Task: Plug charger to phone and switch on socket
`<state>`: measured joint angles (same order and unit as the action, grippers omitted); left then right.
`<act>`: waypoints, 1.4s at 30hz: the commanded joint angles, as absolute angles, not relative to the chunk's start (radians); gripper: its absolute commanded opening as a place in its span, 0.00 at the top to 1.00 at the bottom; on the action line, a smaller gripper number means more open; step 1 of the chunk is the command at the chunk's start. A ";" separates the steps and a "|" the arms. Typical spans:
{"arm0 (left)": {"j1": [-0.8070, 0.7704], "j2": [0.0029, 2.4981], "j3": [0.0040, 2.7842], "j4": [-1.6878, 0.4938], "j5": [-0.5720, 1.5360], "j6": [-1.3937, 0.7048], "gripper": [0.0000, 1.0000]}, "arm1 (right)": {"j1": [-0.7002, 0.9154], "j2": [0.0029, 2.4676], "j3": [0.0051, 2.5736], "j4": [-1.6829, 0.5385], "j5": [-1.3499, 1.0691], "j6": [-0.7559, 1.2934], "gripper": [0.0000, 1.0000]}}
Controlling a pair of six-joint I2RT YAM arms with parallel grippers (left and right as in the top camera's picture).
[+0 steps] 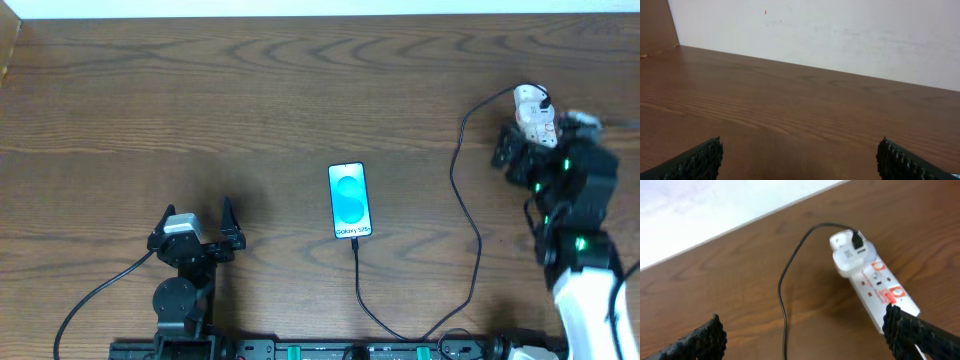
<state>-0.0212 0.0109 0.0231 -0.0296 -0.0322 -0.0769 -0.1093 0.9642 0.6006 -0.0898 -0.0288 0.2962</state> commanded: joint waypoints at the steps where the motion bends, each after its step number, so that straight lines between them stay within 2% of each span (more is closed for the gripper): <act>1: -0.016 0.004 0.004 -0.070 -0.044 -0.064 0.02 | -0.106 0.844 0.497 -0.036 0.005 0.299 0.01; 11: -0.016 0.004 0.004 -0.070 -0.044 -0.064 0.02 | -0.105 0.509 0.163 0.174 0.020 0.300 0.01; 17: -0.016 0.004 0.004 -0.070 -0.044 -0.064 0.02 | -0.105 0.350 0.013 0.224 0.021 0.299 0.01; 26: -0.016 0.004 0.004 -0.070 -0.044 -0.064 0.02 | -0.105 0.204 0.006 0.081 0.054 0.299 0.01; 31: -0.016 0.004 0.004 -0.070 -0.044 -0.064 0.02 | -0.101 0.043 0.005 -0.071 0.097 0.296 0.01; 42: -0.016 0.004 0.004 -0.070 -0.044 -0.064 0.02 | -0.053 0.005 0.005 -0.067 0.068 0.028 0.01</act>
<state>-0.0212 0.0109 0.0231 -0.0296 -0.0319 -0.0769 -0.0704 0.0124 0.0067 -0.0635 0.0669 0.1436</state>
